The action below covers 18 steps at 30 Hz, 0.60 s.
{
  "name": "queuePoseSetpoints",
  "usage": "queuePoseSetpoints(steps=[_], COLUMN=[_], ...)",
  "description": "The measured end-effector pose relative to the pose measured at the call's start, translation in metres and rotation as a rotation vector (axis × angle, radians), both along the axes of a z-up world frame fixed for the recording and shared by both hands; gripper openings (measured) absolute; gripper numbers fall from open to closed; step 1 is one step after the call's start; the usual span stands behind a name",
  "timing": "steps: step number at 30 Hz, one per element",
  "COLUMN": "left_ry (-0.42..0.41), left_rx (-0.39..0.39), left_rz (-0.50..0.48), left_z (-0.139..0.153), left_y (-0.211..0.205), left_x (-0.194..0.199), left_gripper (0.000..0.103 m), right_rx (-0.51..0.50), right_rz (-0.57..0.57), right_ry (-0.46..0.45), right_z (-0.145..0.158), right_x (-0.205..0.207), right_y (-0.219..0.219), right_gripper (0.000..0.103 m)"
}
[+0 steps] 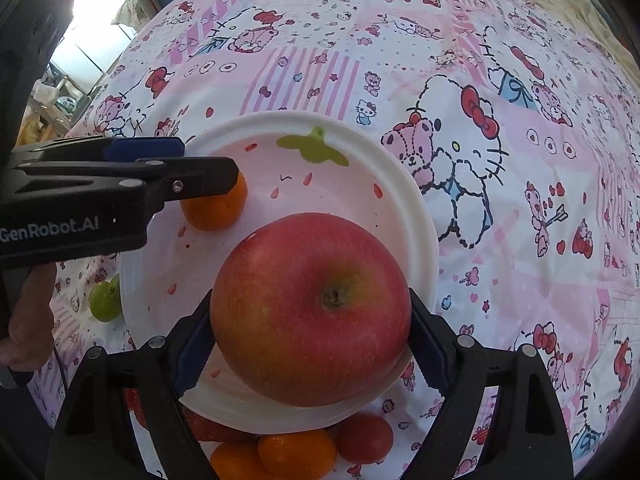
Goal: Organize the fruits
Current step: 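Lower the apple and tangerine onto the white plate and open both tools, then withdraw both open tools from the plate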
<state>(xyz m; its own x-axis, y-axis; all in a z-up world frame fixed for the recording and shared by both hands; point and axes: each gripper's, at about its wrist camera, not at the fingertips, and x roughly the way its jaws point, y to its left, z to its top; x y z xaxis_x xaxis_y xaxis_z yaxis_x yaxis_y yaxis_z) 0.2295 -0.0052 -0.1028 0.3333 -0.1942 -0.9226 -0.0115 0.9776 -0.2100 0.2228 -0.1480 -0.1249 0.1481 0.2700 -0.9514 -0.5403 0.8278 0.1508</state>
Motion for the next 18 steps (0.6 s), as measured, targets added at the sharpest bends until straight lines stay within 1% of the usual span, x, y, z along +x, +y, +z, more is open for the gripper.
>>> queuePoseSetpoints(steps=[2,4,6,8,10,12,15,18], left_ry=[-0.026,-0.041,-0.054,-0.065,-0.071,-0.071,-0.091,-0.094], left_rx=[0.013,0.004,-0.003,0.012,0.018,0.007,0.005,0.005], left_rz=[-0.005,0.002,0.006,0.010,0.024,0.036,0.060,0.078], left_z=[0.006,0.010,0.014,0.018,0.020,0.023,0.029,0.033], left_y=[0.000,0.002,0.005,0.007,0.012,0.018,0.024,0.029], left_x=[-0.002,-0.002,-0.002,-0.003,-0.004,-0.005,-0.010,-0.018], left_gripper=[0.070,0.070,0.070,0.070,0.070,0.070,0.070,0.071], right_rx=[0.001,0.007,0.025,0.051,0.045,0.038,0.035,0.048], right_rz=[0.006,0.016,0.027,0.026,0.024,0.024,0.018,0.012], right_ry=[0.004,0.003,-0.017,-0.061,-0.056,-0.052,-0.067,-0.089], right_z=[0.001,0.002,0.009,0.020,0.021,0.020,0.022,0.031], right_x=[-0.001,-0.002,-0.004,-0.004,-0.003,-0.003,-0.005,-0.011], right_y=[0.000,-0.001,-0.002,-0.004,-0.005,-0.007,-0.011,-0.015], right_gripper=[0.088,0.090,0.103,0.103,0.103,0.103,0.103,0.103])
